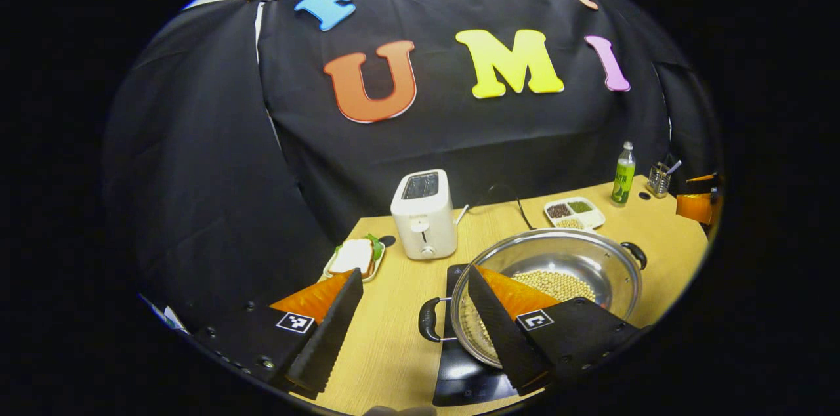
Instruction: First push the handle of the pot to place it horizontally, then grasp the pot with both hands and set it on the induction cooktop.
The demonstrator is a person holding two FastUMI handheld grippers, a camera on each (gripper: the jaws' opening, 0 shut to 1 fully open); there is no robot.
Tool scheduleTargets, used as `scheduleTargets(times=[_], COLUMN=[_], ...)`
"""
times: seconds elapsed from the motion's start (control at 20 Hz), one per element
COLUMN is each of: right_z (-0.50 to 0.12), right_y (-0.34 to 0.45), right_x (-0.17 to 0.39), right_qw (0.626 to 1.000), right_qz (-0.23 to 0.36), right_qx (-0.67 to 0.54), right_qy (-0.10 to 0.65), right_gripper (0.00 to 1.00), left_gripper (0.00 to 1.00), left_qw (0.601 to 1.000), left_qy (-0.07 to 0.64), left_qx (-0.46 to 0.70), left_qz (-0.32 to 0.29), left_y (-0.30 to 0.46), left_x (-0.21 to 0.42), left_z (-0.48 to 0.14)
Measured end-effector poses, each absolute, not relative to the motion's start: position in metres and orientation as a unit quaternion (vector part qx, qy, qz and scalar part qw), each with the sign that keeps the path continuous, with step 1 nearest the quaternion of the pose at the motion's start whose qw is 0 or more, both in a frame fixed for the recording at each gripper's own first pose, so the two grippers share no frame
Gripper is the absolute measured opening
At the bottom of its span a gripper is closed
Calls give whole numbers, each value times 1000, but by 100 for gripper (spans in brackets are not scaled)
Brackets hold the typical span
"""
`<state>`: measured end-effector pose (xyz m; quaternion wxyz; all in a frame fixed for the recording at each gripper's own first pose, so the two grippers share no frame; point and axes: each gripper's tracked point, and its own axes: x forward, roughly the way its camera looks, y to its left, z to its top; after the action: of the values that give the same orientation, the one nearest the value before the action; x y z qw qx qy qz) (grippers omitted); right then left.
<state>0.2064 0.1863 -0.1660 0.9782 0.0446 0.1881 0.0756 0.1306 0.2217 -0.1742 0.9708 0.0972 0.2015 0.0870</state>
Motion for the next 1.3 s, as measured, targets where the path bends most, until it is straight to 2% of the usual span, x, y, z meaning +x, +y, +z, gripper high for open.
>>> scheduleTargets(times=[0.15,0.4,0.7,0.75,1.3], right_z=[-126,-71,-8,-1,25], right_y=[161,123,63,53,-78], right_x=[185,136,82,72,-25], right_qw=[985,992,998,998,997], right_qz=[59,35,7,7,-19], right_qx=[48,54,58,59,70], right_qy=[153,104,38,28,-26], right_gripper=[94,94,94,100,100], left_gripper=[96,96,96,96,95], left_qw=[977,986,996,996,999], left_qy=[167,109,58,50,2], left_qx=[87,82,50,46,31], left_qz=[96,92,56,51,8], left_y=[220,192,106,93,-65], left_x=[107,82,59,53,-12], left_z=[-132,-68,-22,-13,43])
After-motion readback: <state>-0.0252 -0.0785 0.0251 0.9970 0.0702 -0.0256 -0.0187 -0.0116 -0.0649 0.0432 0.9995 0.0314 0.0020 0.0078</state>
